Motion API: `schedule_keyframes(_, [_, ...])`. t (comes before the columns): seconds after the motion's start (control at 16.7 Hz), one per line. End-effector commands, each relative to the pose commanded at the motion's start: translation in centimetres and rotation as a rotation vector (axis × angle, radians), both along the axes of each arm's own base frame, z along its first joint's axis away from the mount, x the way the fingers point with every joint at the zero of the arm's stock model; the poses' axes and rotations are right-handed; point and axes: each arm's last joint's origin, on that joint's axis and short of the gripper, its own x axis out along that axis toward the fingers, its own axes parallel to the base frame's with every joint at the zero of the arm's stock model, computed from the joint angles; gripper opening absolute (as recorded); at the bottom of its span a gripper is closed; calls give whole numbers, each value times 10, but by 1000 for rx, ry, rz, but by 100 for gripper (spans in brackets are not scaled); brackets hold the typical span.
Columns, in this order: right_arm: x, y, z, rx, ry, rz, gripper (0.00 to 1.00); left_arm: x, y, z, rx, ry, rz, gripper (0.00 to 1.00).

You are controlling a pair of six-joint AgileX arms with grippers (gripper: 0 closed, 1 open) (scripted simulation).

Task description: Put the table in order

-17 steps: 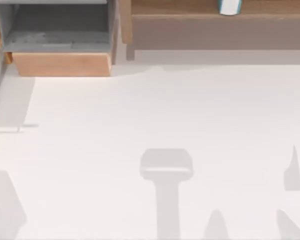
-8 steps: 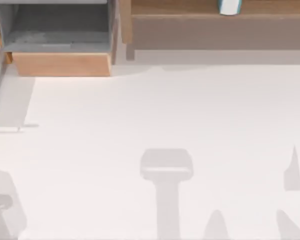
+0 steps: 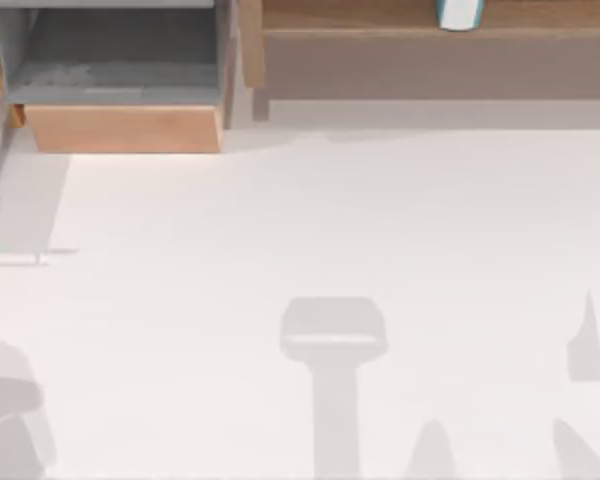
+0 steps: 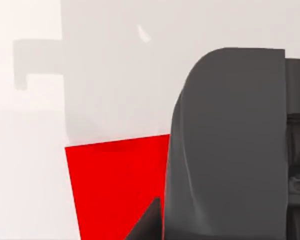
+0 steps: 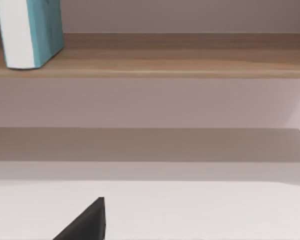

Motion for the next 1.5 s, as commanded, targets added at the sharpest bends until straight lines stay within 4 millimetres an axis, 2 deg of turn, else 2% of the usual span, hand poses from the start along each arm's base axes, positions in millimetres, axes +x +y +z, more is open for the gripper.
schedule_keyframes(0.48, [0, 0, 0, 0, 0, 0, 100, -16, 11, -14, -31, 123, 153, 0])
schedule_keyframes(0.6, [0, 0, 0, 0, 0, 0, 100, -20, 11, -22, -51, 155, 170, 0])
schedule_keyframes(0.84, [0, 0, 0, 0, 0, 0, 100, -20, 11, -22, -51, 155, 170, 0])
schedule_keyframes(1.5, [0, 0, 0, 0, 0, 0, 100, -20, 11, -22, -51, 155, 170, 83])
